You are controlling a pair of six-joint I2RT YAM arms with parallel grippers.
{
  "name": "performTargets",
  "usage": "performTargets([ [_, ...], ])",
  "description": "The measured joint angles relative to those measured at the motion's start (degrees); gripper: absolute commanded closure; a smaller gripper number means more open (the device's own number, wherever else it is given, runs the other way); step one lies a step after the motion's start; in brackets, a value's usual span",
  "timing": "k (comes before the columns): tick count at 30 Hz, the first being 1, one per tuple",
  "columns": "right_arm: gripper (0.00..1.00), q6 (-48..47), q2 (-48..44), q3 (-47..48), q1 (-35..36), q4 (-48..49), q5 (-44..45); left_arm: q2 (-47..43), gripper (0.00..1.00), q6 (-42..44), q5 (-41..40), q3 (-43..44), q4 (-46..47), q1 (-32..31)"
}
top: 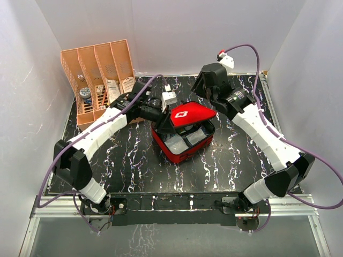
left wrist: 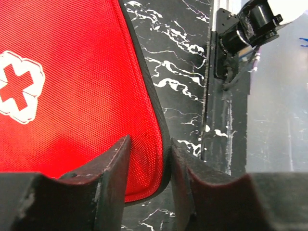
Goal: Organize the medicine kit
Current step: Close the medicine box at the center of the board.
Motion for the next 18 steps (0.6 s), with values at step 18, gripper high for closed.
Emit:
performTargets([
  [18,0.63,0.11,-0.59,-2.67,-0.74,-1.33,-2.51,4.35,0.48,-5.44,-1.88,-0.28,1.46,-1.51],
])
